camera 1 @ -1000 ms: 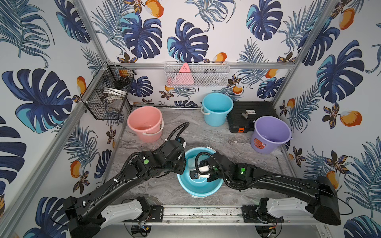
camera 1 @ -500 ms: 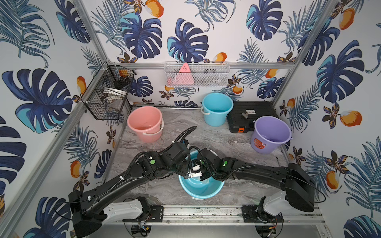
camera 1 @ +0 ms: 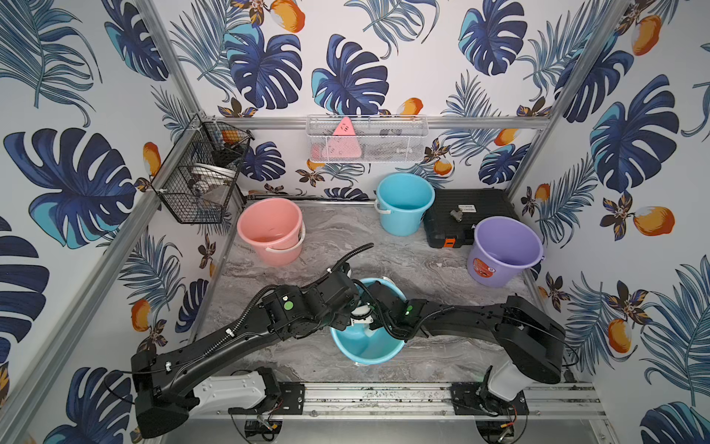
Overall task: Wipe the inside of the bucket with a cloth
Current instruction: Wipe the dirt from the inside of the bucket.
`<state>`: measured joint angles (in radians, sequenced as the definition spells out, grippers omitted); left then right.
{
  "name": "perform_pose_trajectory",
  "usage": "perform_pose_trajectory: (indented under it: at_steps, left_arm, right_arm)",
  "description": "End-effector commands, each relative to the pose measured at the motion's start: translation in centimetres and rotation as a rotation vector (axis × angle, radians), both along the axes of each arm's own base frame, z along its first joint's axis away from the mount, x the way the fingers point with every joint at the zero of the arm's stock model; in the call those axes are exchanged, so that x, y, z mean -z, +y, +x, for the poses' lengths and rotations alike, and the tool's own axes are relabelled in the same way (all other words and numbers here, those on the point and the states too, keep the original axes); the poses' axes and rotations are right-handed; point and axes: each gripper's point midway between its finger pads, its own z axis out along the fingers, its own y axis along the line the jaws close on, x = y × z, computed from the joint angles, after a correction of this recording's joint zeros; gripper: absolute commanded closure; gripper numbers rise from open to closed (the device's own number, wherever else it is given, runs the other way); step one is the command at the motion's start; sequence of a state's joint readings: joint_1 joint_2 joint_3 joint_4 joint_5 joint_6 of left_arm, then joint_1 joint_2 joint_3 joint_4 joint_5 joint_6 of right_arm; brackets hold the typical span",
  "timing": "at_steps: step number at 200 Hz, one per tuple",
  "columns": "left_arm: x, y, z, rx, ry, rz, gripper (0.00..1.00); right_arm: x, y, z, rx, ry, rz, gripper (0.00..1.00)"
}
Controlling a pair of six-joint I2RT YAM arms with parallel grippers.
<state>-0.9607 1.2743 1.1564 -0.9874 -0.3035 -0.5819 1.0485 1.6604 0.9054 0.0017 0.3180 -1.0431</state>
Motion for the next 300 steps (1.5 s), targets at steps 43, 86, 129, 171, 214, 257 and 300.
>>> perform_pose_trajectory:
  at_steps: [43,86,129,171,214,257,300]
  left_arm:
    - [-0.3,-0.5,-0.1,-0.012,-0.055,-0.077,1.0]
    - [-0.4,-0.6,0.0,-0.013,-0.074,-0.102,1.0]
    - [0.2,-0.8,-0.2,-0.006,-0.064,-0.111,1.0]
    - [1.0,-1.3,-0.6,-0.002,-0.037,-0.143,1.0]
    - [1.7,-1.8,-0.8,-0.001,-0.013,-0.158,1.0]
    - [1.8,-2.0,-0.9,0.002,-0.005,-0.161,1.0]
    - [1.8,-2.1,-0.9,0.0,-0.003,-0.16,1.0]
  right_arm:
    - [3.6,-8.0,-5.1,0.133,0.27,-0.325,1.0]
    - [3.5,-7.2,-10.8,0.049,0.605,-0.286,1.0]
    - [2.3,-3.4,-14.0,-0.055,0.878,-0.064,1.0]
    - [0.3,1.0,-13.3,-0.132,0.874,0.215,1.0]
    - [-1.3,3.7,-9.2,-0.06,0.698,0.433,1.0]
    - [-3.5,4.2,-3.8,0.087,0.422,0.643,1.0]
    - [-3.5,3.8,-0.9,0.14,0.094,0.581,1.0]
